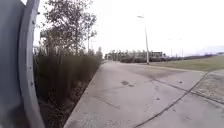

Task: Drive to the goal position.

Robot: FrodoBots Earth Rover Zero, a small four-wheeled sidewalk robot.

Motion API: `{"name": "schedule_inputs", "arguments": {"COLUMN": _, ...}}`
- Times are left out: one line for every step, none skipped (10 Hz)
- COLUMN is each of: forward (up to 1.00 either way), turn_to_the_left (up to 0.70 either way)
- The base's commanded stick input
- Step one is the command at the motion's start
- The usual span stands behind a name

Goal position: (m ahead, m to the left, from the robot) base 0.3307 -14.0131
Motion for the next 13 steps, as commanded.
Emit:
{"name": "schedule_inputs", "arguments": {"forward": 0.00, "turn_to_the_left": 0.00}}
{"name": "schedule_inputs", "arguments": {"forward": 0.00, "turn_to_the_left": 0.00}}
{"name": "schedule_inputs", "arguments": {"forward": 0.00, "turn_to_the_left": 0.00}}
{"name": "schedule_inputs", "arguments": {"forward": 0.00, "turn_to_the_left": 0.00}}
{"name": "schedule_inputs", "arguments": {"forward": 0.00, "turn_to_the_left": -0.70}}
{"name": "schedule_inputs", "arguments": {"forward": 0.00, "turn_to_the_left": -0.70}}
{"name": "schedule_inputs", "arguments": {"forward": 0.00, "turn_to_the_left": -0.70}}
{"name": "schedule_inputs", "arguments": {"forward": 0.00, "turn_to_the_left": -0.70}}
{"name": "schedule_inputs", "arguments": {"forward": 0.00, "turn_to_the_left": -0.70}}
{"name": "schedule_inputs", "arguments": {"forward": 0.00, "turn_to_the_left": -0.70}}
{"name": "schedule_inputs", "arguments": {"forward": 0.00, "turn_to_the_left": -0.70}}
{"name": "schedule_inputs", "arguments": {"forward": 0.00, "turn_to_the_left": -0.70}}
{"name": "schedule_inputs", "arguments": {"forward": 0.00, "turn_to_the_left": -0.70}}
